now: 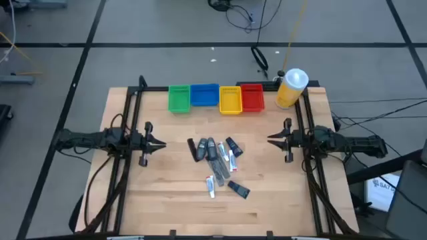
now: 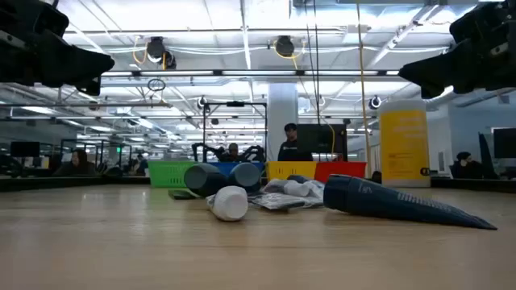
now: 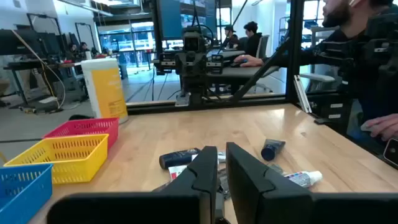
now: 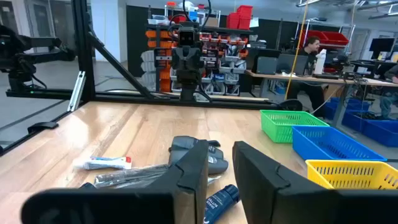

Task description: Pick & Place Travel size toiletries

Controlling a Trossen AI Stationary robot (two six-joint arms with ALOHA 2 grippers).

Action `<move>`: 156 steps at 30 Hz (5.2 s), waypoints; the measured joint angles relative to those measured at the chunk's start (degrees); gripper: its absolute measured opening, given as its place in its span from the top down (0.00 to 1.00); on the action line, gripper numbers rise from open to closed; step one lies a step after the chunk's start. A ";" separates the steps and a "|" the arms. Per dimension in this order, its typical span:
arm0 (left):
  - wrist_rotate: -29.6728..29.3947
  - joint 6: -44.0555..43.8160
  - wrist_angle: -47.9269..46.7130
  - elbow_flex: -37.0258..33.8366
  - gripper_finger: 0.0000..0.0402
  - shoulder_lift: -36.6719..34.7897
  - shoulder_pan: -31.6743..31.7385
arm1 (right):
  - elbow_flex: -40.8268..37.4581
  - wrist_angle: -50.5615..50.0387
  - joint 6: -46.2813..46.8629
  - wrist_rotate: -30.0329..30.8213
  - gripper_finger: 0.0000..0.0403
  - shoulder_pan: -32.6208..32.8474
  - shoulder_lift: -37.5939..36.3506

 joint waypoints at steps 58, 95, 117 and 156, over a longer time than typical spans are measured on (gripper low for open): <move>0.00 0.00 0.01 0.00 0.91 -0.02 0.00 | -0.01 -0.02 0.02 -0.01 0.83 -0.01 -0.02; 0.02 -3.75 0.06 0.00 0.91 -0.01 -0.02 | 16.53 32.62 9.00 17.50 0.63 10.00 63.44; -3.92 -0.67 1.43 0.00 0.91 -0.02 0.00 | 44.11 12.20 28.22 19.69 0.33 1.40 96.71; -7.52 5.99 0.96 0.00 0.91 0.66 0.04 | 58.61 -0.31 20.44 31.66 0.67 -16.30 89.31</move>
